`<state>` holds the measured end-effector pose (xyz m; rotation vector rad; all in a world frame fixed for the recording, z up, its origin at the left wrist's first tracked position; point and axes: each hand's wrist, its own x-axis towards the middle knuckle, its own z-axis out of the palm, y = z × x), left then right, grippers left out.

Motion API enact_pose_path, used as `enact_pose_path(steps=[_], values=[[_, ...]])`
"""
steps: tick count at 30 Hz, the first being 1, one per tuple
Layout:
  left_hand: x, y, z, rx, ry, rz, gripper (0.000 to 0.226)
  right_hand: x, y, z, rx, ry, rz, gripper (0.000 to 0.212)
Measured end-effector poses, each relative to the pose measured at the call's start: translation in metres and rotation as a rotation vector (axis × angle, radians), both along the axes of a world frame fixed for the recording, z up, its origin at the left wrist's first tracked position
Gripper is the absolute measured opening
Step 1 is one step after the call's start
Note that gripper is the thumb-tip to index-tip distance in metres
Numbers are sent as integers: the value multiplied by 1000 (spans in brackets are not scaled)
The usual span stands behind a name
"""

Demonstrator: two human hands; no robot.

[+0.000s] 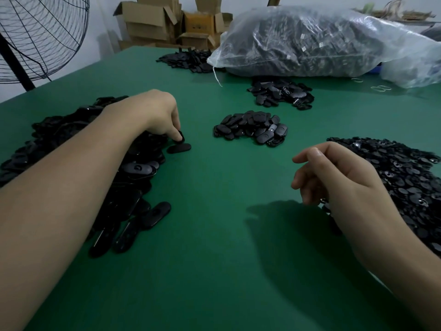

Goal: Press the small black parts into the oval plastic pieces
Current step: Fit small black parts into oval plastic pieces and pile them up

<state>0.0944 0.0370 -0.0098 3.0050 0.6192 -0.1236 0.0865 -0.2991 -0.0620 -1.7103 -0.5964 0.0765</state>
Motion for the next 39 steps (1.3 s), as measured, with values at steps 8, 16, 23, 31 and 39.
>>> enact_pose_path(steps=[8,16,23,31,39], values=[[-4,-9,18,-149,-108,-143,24,1,0,1,-3,6,-15,27],[-26,-135,35,-413,-556,-830,11,-1,3,4,98,287,87,41],[-50,-146,-4,-493,-741,-827,14,3,-1,7,300,470,204,23],[-90,-156,-50,-1333,-559,-287,52,-1,-1,5,116,241,118,23],[-89,-153,-55,-1478,-571,-169,13,-3,0,9,-19,26,46,18]])
